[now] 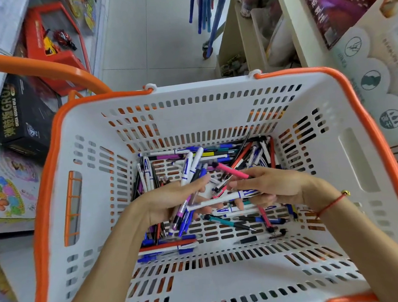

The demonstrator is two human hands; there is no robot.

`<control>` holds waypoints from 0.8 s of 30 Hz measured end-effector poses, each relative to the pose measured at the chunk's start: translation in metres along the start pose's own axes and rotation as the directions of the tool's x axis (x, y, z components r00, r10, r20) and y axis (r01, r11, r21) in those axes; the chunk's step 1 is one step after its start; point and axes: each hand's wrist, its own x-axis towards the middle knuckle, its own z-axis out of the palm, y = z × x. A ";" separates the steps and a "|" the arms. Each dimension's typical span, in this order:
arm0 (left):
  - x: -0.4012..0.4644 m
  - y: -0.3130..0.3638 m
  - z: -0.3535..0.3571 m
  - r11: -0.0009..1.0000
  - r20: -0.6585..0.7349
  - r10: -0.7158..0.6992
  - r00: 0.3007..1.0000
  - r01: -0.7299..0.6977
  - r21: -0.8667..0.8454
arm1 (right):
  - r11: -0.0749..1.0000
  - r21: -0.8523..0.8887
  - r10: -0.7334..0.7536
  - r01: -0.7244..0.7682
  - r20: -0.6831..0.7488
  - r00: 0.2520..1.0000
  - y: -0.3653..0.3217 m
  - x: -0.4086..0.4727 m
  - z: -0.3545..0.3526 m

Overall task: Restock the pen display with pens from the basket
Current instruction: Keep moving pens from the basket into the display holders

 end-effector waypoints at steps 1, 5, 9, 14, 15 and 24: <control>-0.001 0.000 0.002 1.000 0.037 -0.003 0.999 0.003 0.006 | 1.000 0.022 0.005 -0.004 -0.048 0.999 0.002 0.002 0.000; 0.004 -0.004 0.007 1.000 0.194 0.002 0.981 -0.003 0.008 | 1.000 -0.001 -0.020 0.021 -0.337 0.941 0.007 0.011 0.007; 0.002 -0.004 0.002 0.988 0.190 0.054 0.980 -0.024 -0.153 | 0.967 -0.170 -0.256 0.192 -0.645 0.720 0.017 0.019 -0.001; 0.019 -0.006 -0.007 0.926 -0.247 0.207 0.947 -0.271 -0.262 | 0.892 -0.450 -0.025 -0.034 -0.125 0.992 0.003 0.004 -0.006; 0.022 -0.008 -0.009 0.929 -0.307 0.230 0.924 -0.302 -0.214 | 0.868 -0.489 0.100 -0.080 0.016 0.995 0.000 0.002 -0.003; 0.003 -0.002 0.021 0.879 -0.185 0.217 0.958 -0.110 0.463 | 0.956 -0.287 0.058 0.053 0.366 0.929 -0.015 -0.011 0.003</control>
